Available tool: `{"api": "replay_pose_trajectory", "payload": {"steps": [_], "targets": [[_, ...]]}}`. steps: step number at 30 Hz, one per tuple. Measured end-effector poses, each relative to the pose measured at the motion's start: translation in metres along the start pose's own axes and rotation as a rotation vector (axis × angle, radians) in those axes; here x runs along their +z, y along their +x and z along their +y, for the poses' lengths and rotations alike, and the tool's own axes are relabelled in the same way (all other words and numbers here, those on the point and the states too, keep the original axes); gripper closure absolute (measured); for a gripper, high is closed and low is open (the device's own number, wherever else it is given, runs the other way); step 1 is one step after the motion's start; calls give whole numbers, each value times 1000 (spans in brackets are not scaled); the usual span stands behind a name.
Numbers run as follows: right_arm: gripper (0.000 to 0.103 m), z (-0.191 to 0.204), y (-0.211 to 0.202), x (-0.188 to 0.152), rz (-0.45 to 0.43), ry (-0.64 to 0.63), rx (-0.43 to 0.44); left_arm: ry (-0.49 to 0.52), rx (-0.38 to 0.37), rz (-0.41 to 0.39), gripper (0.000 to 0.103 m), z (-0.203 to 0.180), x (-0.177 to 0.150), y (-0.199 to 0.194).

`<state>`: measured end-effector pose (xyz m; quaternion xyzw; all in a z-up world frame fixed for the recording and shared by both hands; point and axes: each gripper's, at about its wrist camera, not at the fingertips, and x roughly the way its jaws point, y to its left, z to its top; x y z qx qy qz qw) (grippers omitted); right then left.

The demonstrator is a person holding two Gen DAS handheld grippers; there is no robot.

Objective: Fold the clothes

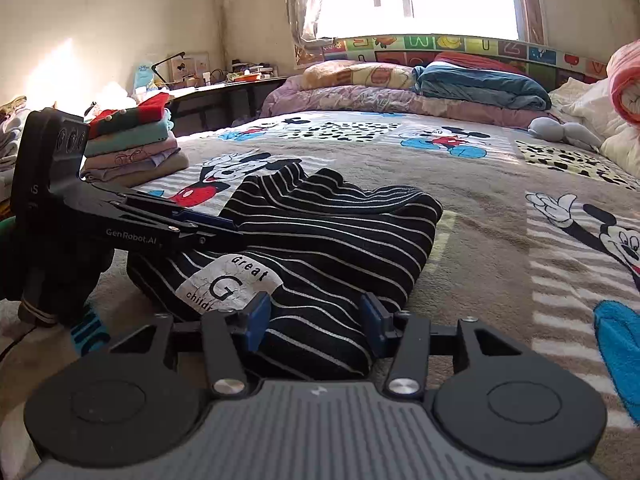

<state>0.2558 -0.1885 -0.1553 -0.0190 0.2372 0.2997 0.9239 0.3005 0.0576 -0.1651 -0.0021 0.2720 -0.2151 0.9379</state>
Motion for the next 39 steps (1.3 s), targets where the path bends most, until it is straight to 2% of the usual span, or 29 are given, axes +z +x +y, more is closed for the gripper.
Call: {"api": "replay_pose_trajectory", "payload": {"steps": [3,5,6,7,8,11,13,15,21,23,25,26,27,28,29,32,35,36,39], "targets": [[49,0,-27,2,-77,66,-50,-4,15,-24,70,-1,-2,-6],[46,-11,-36,-2,-87,212,-79,9,39,-71,72,-10,-1,-18],[44,-19,-37,-8,-80,303,-61,25,22,-95,72,-16,0,-27],[45,-26,-35,-17,-64,401,-31,44,-38,-114,72,-25,2,-38],[46,-26,-33,-22,-56,426,-16,59,-99,-115,72,-33,0,-43],[50,-24,-32,-29,-74,421,16,146,-126,-5,72,-56,-13,-28],[67,-28,-33,-29,-107,439,61,110,-106,13,69,-53,-16,-18],[80,-30,-31,-30,-80,412,98,61,-115,16,66,-47,-15,-15],[82,-42,-45,-30,-59,385,162,42,-127,14,66,-44,-18,-16],[71,-46,-42,-29,-45,374,157,42,-128,13,66,-45,-18,-17],[44,-51,-33,-26,-27,365,187,41,-129,13,66,-44,-18,-17],[43,-53,-26,-25,-13,358,209,39,-131,13,66,-44,-18,-16],[50,-55,-20,-23,-4,343,221,36,-132,14,66,-44,-18,-16],[74,-57,-18,-22,-8,344,238,32,-134,14,66,-43,-18,-16],[79,-59,-17,-22,-17,351,258,28,-135,15,66,-43,-18,-16],[87,-62,-23,-24,-12,379,295,18,-138,18,66,-42,-18,-16],[91,-75,-32,-30,-26,483,302,15,-130,20,66,-43,-18,-16],[97,-78,-36,-31,-29,505,292,13,-128,21,66,-42,-18,-16],[98,-84,-46,-34,-59,554,238,15,-134,21,66,-42,-17,-19]]}}
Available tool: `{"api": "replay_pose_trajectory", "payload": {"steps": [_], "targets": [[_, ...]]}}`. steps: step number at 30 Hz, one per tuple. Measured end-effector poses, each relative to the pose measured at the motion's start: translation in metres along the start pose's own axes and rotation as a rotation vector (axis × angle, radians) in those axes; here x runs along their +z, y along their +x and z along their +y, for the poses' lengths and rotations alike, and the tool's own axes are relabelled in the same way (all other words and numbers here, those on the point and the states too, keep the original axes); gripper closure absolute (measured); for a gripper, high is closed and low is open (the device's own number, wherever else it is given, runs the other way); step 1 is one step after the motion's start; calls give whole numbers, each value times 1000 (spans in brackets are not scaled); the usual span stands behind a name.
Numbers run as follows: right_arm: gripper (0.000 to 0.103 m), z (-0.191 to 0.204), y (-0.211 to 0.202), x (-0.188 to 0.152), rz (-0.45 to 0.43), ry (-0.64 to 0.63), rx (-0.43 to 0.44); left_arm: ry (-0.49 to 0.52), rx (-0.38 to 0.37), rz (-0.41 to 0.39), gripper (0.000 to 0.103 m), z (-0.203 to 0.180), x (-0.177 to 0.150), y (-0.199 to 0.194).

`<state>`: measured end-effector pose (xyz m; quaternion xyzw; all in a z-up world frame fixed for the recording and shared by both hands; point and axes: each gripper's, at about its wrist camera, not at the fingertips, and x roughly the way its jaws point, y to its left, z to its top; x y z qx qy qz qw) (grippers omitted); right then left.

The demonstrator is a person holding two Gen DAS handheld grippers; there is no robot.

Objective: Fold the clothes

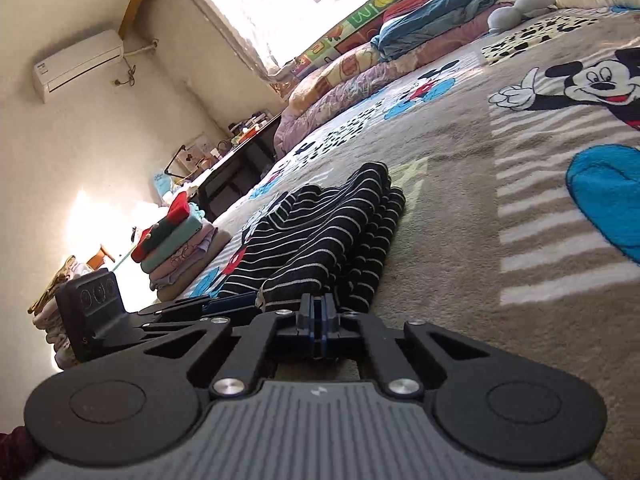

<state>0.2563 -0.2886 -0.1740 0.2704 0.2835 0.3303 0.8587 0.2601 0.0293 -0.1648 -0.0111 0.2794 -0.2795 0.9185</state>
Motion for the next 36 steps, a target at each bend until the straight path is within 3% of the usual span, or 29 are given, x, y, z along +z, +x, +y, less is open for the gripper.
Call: {"api": "replay_pose_trajectory", "payload": {"steps": [2,5,9,11,14,18,22,25,28,32,34,36], "targets": [[98,2,-7,2,-58,5,-6,1,-4,0,66,0,1,-2],[95,29,2,6,-78,-118,-19,-4,-7,-22,64,1,4,-11],[87,78,42,10,-54,-376,-90,-27,37,-90,66,5,6,-17],[87,86,64,9,-21,-432,-124,-41,37,-57,64,13,5,-13],[87,68,87,-4,74,-427,-154,-59,27,-18,64,22,5,-11],[86,64,69,8,23,-390,-69,-62,34,-66,68,24,8,-19],[63,59,59,33,-60,-384,-49,-48,82,-136,68,33,17,-12],[63,53,82,41,12,-443,-97,-113,109,-25,68,54,16,5],[66,49,107,28,116,-608,-189,-105,110,-47,68,53,19,0],[65,43,95,46,32,-510,-106,-76,114,-156,68,57,33,2],[64,39,95,58,8,-487,-83,-122,100,-193,68,68,38,7],[64,34,106,62,30,-505,-91,-166,129,-145,68,79,37,18]]}}
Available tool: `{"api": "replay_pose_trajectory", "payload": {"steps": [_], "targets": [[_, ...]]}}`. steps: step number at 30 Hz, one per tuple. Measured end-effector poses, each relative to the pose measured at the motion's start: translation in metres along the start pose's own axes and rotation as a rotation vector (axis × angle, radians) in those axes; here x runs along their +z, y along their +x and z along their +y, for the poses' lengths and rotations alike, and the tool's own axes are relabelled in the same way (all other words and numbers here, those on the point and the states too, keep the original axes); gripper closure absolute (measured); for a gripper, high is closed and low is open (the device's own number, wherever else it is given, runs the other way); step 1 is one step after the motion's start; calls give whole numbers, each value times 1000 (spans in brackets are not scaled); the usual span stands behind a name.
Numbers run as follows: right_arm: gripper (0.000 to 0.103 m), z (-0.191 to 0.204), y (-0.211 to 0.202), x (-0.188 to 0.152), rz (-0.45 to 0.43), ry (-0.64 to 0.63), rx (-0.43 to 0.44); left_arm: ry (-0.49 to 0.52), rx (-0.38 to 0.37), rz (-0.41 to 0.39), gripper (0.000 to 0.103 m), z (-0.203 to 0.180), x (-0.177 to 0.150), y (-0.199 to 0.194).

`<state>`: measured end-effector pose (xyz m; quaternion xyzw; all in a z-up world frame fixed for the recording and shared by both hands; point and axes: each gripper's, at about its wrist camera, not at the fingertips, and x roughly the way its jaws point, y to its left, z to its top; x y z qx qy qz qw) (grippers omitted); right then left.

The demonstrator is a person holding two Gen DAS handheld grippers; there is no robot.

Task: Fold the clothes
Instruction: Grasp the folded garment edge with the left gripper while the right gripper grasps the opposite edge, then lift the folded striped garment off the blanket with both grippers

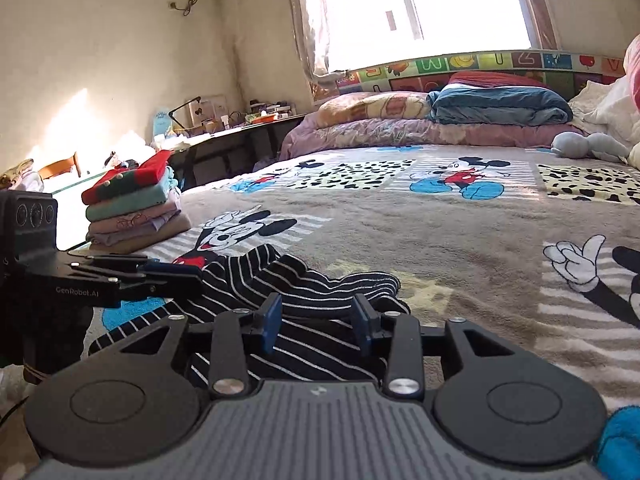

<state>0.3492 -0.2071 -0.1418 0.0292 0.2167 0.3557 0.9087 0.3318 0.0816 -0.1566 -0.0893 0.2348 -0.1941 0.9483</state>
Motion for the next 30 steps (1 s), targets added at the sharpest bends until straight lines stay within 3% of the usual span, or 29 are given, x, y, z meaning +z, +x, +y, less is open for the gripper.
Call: {"api": "replay_pose_trajectory", "payload": {"steps": [2,6,9,13,16,17,19,20,23,26,27,30], "targets": [[64,-7,14,-4,46,8,-12,-25,46,92,66,7,-5,11],[64,-5,32,-8,103,-12,-37,-8,58,82,65,4,-4,8],[64,3,16,-8,48,-32,-41,39,65,10,68,-5,-3,-9],[64,22,-27,-5,-44,-54,-33,77,-29,-38,67,-21,-5,-46],[65,45,-55,-10,-67,-82,-17,127,-53,49,64,-37,-22,-54],[65,51,-52,-14,-32,-92,-28,159,-5,109,64,-41,-31,-45],[64,60,-36,-27,65,-119,-60,191,30,108,62,-45,-38,-40],[64,63,-24,-35,119,-136,-76,142,26,98,62,-42,-32,-43],[63,71,-37,-29,52,-106,-84,-54,3,14,60,-22,-24,-62],[52,53,-60,-23,-52,120,-94,-184,34,20,59,-4,-21,-62],[47,41,-60,-26,-49,201,-103,-241,35,35,59,2,-22,-60],[46,6,-47,-42,-3,445,-106,-419,-3,100,56,20,-31,-48]]}}
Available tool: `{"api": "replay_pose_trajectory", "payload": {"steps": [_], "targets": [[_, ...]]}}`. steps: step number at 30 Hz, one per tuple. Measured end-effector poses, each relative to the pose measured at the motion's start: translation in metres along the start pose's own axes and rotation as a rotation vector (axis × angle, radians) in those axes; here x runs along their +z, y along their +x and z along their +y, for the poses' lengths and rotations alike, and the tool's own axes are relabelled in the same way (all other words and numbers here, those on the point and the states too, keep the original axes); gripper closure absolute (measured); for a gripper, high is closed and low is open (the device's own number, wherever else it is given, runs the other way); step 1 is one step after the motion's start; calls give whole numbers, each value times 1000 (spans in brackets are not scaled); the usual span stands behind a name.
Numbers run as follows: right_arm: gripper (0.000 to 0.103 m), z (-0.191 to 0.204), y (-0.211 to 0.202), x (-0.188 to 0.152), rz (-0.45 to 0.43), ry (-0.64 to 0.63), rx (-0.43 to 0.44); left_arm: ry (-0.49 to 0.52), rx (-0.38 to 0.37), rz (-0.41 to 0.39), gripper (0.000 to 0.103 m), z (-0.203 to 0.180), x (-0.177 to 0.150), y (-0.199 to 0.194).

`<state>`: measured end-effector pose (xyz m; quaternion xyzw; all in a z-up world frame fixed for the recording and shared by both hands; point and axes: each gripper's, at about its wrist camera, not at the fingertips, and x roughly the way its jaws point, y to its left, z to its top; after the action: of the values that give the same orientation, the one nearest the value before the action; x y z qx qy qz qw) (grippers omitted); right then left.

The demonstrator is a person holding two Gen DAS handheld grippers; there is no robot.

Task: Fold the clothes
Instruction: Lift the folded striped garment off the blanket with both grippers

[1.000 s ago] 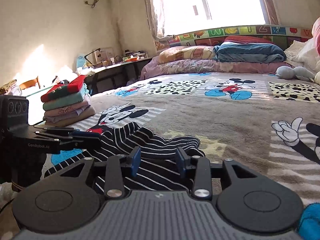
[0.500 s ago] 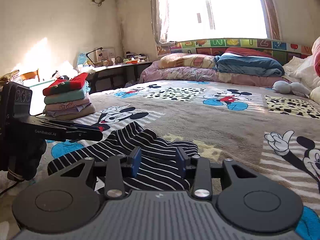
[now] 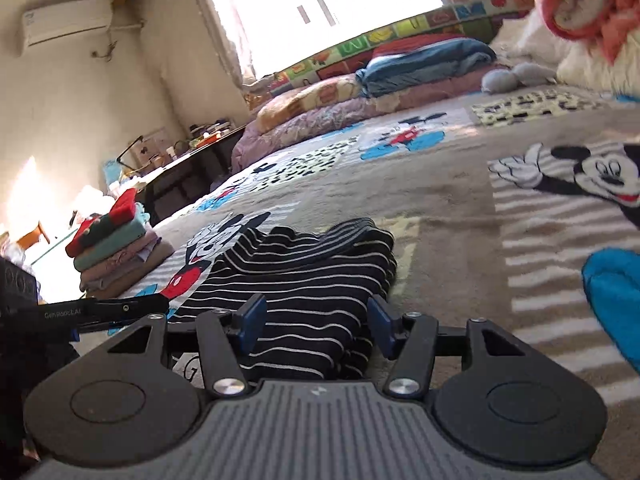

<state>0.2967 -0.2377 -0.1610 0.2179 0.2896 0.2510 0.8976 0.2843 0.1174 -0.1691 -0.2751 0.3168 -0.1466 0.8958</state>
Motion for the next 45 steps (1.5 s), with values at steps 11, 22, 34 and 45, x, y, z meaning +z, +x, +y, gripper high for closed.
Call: {"api": "replay_pose_trajectory", "payload": {"steps": [11,22,34,45], "targets": [[48,-18,57,-6,105,180,86,-135,-76,59,66,-8,-6,40],[72,15,0,-22,47,277,188,-255,-134,-37,74,-24,-29,-50],[36,33,-56,-96,42,314,67,-73,102,17,37,-28,-100,-87],[39,36,-51,-110,15,311,56,-153,-4,8,60,-26,-101,-70]]}}
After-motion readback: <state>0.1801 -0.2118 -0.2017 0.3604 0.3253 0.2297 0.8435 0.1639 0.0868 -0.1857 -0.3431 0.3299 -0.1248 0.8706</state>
